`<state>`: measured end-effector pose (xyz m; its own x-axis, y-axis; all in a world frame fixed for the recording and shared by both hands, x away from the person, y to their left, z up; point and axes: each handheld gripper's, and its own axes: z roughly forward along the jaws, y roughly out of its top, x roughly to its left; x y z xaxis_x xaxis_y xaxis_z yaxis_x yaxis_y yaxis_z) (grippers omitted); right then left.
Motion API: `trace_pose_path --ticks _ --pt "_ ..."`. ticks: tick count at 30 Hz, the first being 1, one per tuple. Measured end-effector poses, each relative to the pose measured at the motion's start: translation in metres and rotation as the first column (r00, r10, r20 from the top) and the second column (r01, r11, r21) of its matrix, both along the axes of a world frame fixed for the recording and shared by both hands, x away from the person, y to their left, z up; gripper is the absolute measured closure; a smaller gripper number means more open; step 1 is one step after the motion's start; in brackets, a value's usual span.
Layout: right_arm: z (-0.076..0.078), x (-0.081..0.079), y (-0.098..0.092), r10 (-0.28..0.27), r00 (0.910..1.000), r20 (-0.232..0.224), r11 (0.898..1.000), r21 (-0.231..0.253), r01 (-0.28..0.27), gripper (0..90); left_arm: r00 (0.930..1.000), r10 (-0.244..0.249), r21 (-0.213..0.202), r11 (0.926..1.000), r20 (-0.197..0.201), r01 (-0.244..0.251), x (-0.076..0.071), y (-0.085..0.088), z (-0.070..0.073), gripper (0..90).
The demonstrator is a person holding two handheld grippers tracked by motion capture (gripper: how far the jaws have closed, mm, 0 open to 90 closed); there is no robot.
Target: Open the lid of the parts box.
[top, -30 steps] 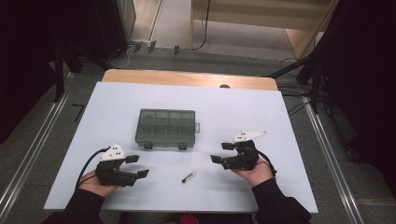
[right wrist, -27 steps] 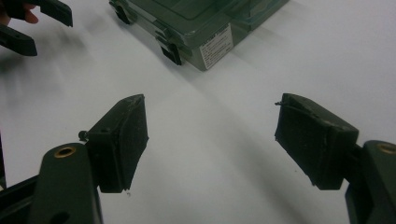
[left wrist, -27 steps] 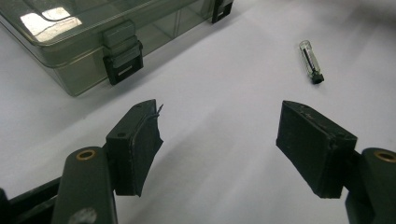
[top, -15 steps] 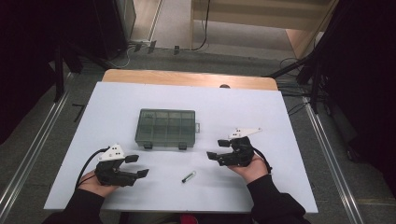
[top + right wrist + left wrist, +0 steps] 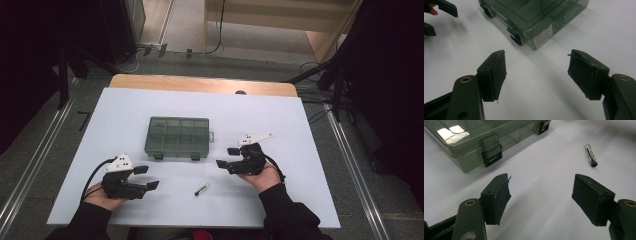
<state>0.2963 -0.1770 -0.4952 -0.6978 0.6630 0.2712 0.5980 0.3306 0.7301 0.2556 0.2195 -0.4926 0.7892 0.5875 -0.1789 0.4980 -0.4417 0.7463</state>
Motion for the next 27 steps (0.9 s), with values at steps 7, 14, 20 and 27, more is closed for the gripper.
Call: trace_pose_path --ticks 7,14,20,27 --pt "0.000 0.005 0.006 0.011 0.9999 -0.004 1.000 0.002 -0.010 33.9 1.0000 0.002 0.002 1.0000 0.003 -0.002 0.000 0.000 0.000 29.5" --pt "0.001 0.010 0.014 0.034 0.9991 -0.025 0.999 0.001 -0.034 48.7 1.0000 0.001 0.002 1.0000 0.003 -0.001 0.000 0.000 0.000 29.5" --pt "-0.002 0.013 0.020 0.051 0.9978 -0.043 0.999 -0.013 -0.052 64.4 1.0000 0.001 0.002 1.0000 0.002 -0.001 0.000 0.000 0.000 29.5" --pt "-0.003 0.020 0.023 0.072 0.9933 -0.091 0.997 -0.002 -0.072 85.4 1.0000 0.003 0.001 1.0000 0.001 -0.003 0.000 -0.001 -0.001 29.5"
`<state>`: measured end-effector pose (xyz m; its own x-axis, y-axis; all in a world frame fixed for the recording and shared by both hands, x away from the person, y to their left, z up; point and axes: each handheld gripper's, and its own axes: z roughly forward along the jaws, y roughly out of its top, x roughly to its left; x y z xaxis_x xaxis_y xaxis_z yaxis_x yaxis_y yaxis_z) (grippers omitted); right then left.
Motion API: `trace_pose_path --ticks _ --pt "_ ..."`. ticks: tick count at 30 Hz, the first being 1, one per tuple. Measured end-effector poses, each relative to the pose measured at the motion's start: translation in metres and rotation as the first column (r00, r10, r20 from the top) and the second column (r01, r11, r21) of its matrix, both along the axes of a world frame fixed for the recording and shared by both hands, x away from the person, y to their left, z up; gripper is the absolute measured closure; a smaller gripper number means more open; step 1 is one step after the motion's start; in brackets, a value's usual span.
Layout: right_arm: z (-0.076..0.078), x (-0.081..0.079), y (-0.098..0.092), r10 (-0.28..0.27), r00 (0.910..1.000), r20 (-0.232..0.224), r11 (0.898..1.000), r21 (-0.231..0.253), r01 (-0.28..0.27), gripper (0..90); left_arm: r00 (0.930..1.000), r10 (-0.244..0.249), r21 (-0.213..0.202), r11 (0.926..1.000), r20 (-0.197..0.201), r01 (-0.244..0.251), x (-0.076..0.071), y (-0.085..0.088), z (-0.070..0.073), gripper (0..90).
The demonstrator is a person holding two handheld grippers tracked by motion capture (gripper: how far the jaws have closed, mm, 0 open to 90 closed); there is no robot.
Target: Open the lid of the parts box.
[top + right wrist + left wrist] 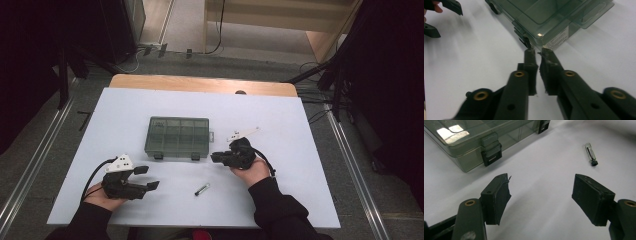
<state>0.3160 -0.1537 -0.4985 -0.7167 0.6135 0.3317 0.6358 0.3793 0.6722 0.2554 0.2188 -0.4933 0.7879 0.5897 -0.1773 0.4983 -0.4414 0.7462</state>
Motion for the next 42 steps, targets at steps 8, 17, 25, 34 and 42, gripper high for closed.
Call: trace_pose_path --ticks 8,17,25,34,42 --pt "-0.003 0.006 0.007 0.015 0.9996 -0.023 0.999 -0.031 -0.016 90.0 1.0000 0.000 0.000 1.0000 -0.001 0.000 0.000 0.000 0.000 29.5" --pt "-0.006 0.010 0.011 0.009 0.9995 -0.029 0.999 -0.034 -0.010 90.0 1.0000 0.000 0.001 1.0000 -0.001 0.000 0.000 0.000 0.000 29.5" --pt "-0.007 0.011 0.013 0.008 0.9993 -0.036 0.999 -0.033 -0.010 90.0 1.0000 0.000 0.001 1.0000 -0.001 0.000 0.000 0.000 0.000 29.5" --pt "-0.005 0.010 0.012 0.005 0.9997 -0.025 1.000 -0.020 -0.005 90.0 1.0000 -0.001 0.003 1.0000 -0.001 0.001 0.000 0.001 0.000 29.5" --pt "0.001 0.009 0.012 -0.002 1.0000 -0.002 1.000 -0.004 0.002 90.0 1.0000 0.005 0.000 1.0000 0.006 -0.005 0.001 0.002 0.000 29.5"
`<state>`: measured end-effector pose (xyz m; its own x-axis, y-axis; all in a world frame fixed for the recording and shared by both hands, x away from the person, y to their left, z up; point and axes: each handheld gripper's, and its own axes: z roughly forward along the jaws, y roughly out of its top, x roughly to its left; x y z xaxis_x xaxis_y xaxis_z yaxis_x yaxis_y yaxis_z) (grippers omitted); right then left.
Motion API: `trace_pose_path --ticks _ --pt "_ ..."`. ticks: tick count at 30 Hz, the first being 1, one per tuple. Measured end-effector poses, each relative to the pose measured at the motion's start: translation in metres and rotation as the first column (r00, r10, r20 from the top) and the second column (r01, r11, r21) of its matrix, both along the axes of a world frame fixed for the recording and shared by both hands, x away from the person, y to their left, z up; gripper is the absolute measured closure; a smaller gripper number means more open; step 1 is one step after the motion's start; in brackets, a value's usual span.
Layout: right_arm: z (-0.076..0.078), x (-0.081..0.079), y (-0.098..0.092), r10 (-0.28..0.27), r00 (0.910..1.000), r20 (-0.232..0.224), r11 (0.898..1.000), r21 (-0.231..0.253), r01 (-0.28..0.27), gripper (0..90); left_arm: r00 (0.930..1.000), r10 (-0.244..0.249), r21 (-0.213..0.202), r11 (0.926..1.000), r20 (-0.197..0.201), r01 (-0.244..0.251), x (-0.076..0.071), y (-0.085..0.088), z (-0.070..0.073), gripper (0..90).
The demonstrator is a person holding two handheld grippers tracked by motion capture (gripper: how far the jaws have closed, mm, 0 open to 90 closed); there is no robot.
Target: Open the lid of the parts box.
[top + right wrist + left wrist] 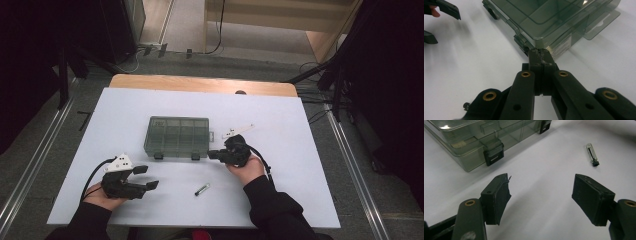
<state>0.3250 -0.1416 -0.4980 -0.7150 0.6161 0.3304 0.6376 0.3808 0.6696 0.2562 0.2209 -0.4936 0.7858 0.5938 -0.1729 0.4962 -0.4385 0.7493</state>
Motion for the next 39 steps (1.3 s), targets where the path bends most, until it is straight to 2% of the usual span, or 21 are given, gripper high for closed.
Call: trace_pose_path --ticks 15,22,25,27,37,39 --pt "0.008 0.005 0.003 0.003 1.0000 0.004 1.000 0.020 -0.003 90.0 0.9992 0.039 -0.027 0.9988 -0.006 -0.039 0.004 0.010 -0.001 29.4" --pt "0.009 0.007 0.007 0.011 0.9999 -0.008 1.000 0.021 -0.011 90.0 0.9986 0.051 -0.018 0.9985 -0.014 -0.052 0.007 0.012 -0.002 29.4" --pt "0.009 0.007 0.008 0.013 0.9999 -0.008 1.000 0.017 -0.013 90.0 0.9987 0.039 -0.041 0.9983 -0.033 -0.040 0.009 0.015 -0.001 29.4" --pt "0.009 0.008 0.008 0.014 0.9999 -0.010 1.000 0.018 -0.013 90.0 0.9987 0.039 -0.053 0.9978 -0.032 -0.041 0.010 0.017 -0.001 29.5" --pt "0.014 0.010 0.006 0.014 0.9999 -0.006 0.999 0.033 -0.014 90.0 0.9982 0.045 -0.022 0.9987 -0.041 -0.046 0.023 0.017 0.005 29.5" --pt "0.016 0.010 0.006 0.012 0.9999 -0.007 0.999 0.033 -0.012 90.0 0.9984 0.048 -0.017 0.9987 -0.030 -0.049 0.025 0.016 0.007 29.4"
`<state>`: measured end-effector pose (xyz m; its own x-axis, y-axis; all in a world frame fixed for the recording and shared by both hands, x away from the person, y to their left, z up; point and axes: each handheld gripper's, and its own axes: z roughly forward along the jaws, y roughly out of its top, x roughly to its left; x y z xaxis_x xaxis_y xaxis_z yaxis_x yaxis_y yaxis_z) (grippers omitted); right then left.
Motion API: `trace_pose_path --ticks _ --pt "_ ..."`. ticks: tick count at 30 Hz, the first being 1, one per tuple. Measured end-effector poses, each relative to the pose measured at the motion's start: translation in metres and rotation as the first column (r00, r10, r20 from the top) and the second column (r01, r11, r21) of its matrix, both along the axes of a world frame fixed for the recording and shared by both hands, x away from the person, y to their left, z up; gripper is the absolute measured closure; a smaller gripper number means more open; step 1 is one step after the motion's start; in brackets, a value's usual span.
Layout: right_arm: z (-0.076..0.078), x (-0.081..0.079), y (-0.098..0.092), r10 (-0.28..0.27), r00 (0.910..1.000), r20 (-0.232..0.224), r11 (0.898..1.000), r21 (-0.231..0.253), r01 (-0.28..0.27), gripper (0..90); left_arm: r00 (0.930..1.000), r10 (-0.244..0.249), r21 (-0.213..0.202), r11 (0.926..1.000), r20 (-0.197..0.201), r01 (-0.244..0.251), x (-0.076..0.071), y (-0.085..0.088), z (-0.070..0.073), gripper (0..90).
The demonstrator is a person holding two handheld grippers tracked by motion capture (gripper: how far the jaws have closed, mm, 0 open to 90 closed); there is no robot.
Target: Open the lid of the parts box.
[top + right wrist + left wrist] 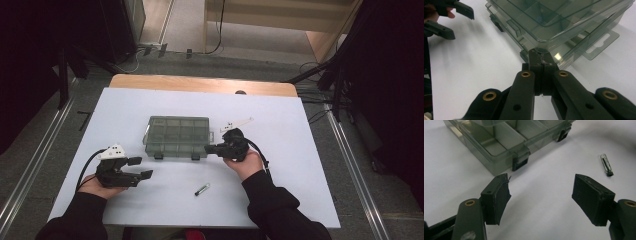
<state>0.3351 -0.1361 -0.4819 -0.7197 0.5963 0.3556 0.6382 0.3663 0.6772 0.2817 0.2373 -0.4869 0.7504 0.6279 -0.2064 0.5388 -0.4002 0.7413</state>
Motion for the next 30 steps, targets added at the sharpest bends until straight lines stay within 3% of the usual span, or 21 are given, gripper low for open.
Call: trace_pose_path --ticks 9,18,24,26,30 --pt "0.004 0.003 -0.002 0.001 1.0000 -0.001 1.000 0.011 -0.001 90.0 1.0000 -0.004 -0.004 1.0000 0.000 0.004 0.012 0.002 0.002 29.5" --pt "0.008 0.006 -0.001 -0.007 1.0000 -0.001 1.000 0.015 0.007 90.0 1.0000 0.000 -0.001 1.0000 0.008 0.000 0.028 0.003 0.013 29.5" --pt "0.010 0.008 0.000 0.000 1.0000 -0.002 1.000 0.011 0.000 90.0 0.9994 -0.023 0.010 0.9997 -0.024 0.023 0.041 0.003 0.018 29.5" --pt "0.011 0.009 0.000 -0.004 1.0000 -0.005 1.000 0.014 0.004 90.0 0.9999 -0.015 0.018 0.9997 -0.002 0.015 0.044 0.004 0.019 29.5" --pt "0.011 0.011 0.001 -0.001 1.0000 -0.007 1.000 0.011 0.002 90.0 1.0000 -0.003 0.019 0.9998 -0.005 0.004 0.052 0.006 0.022 29.5"
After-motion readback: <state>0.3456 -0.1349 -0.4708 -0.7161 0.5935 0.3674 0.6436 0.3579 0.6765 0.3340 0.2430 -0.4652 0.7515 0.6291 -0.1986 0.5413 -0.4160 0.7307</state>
